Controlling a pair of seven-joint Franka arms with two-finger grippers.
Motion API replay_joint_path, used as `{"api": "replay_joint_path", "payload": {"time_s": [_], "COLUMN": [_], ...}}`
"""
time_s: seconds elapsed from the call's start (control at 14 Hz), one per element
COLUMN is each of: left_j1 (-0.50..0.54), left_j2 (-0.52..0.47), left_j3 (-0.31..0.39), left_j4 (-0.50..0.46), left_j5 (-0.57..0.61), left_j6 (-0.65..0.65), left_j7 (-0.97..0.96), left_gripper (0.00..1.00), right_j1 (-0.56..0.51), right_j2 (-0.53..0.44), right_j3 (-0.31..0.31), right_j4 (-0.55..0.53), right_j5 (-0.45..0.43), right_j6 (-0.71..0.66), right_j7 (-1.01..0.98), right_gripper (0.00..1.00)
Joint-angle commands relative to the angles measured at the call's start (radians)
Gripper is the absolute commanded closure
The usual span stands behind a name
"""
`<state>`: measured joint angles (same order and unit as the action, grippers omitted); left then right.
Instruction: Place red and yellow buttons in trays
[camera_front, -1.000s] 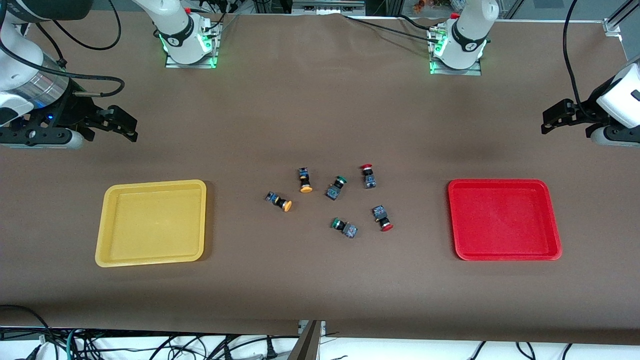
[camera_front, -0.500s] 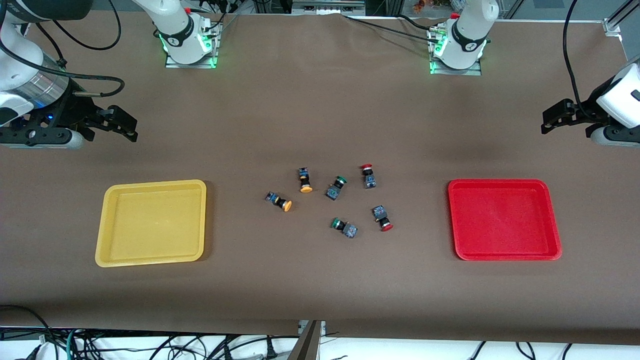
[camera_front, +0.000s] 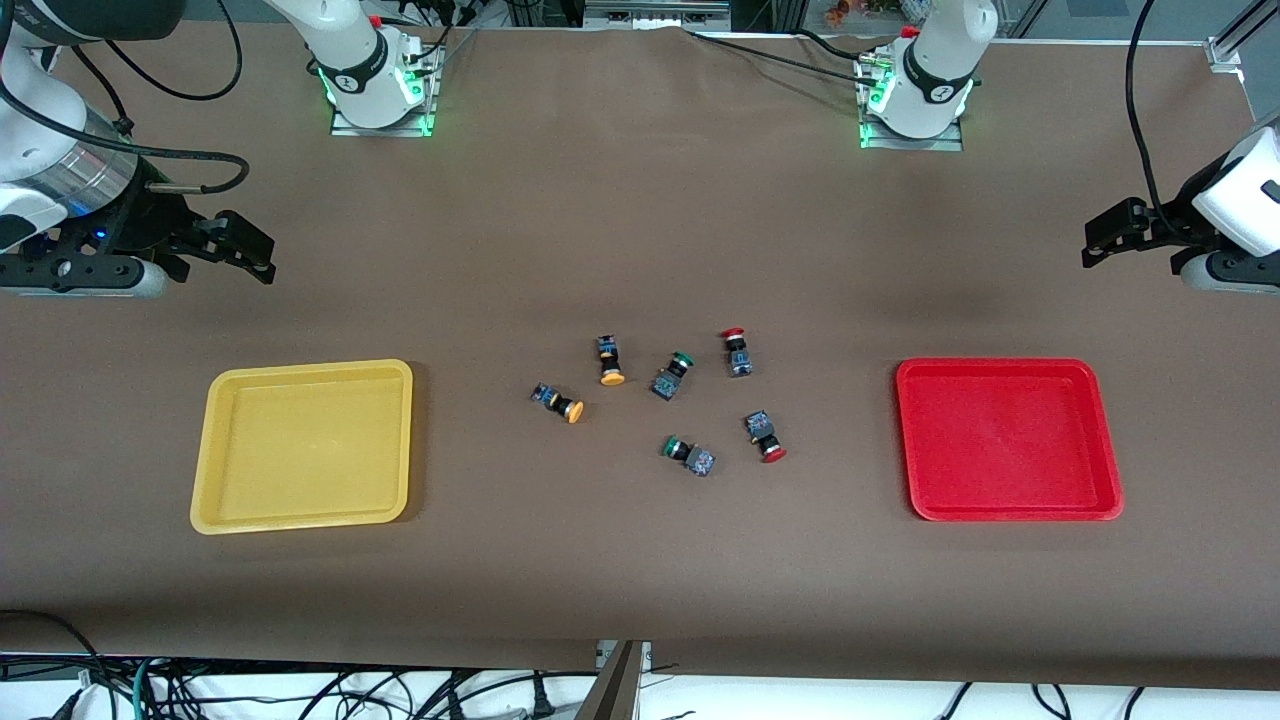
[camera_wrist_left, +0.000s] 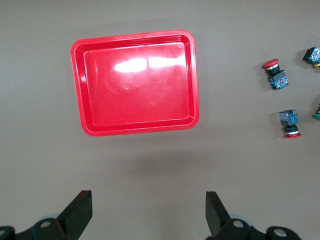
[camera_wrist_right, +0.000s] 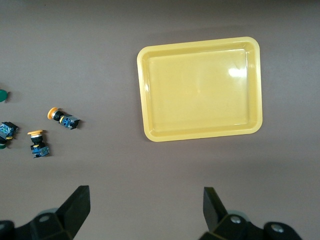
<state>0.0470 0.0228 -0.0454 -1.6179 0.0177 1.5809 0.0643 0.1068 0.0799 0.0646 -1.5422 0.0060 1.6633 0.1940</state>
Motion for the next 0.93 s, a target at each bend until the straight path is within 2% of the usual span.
{"api": "replay_joint_path", "payload": {"time_s": [0.0, 0.57, 0.86], "left_j1": [0.004, 0.002, -0.01], "left_j2": [0.014, 0.037, 0.075], "left_j3": [-0.002, -0.002, -0.004], "left_j4": [0.029, 0.029, 0.018], "left_j5": [-0.015, -0.015, -0.015], "left_j6": [-0.022, -0.033, -0.094], "left_j7": [0.008, 0.008, 0.019], "left_gripper": [0.0, 0.0, 0.0], "right_j1": [-0.001, 0.002, 0.001], "right_j2": [-0.008, -0.008, -0.009], "right_j3": [0.003, 0.004, 0.023], "right_j4": [0.007, 0.013, 0.013], "right_j5": [0.011, 0.012, 0.011], "right_j6": [-0.005, -0.003, -0.005], "right_j7": [0.004, 0.008, 0.008], "right_gripper": [0.0, 0.0, 0.0]}}
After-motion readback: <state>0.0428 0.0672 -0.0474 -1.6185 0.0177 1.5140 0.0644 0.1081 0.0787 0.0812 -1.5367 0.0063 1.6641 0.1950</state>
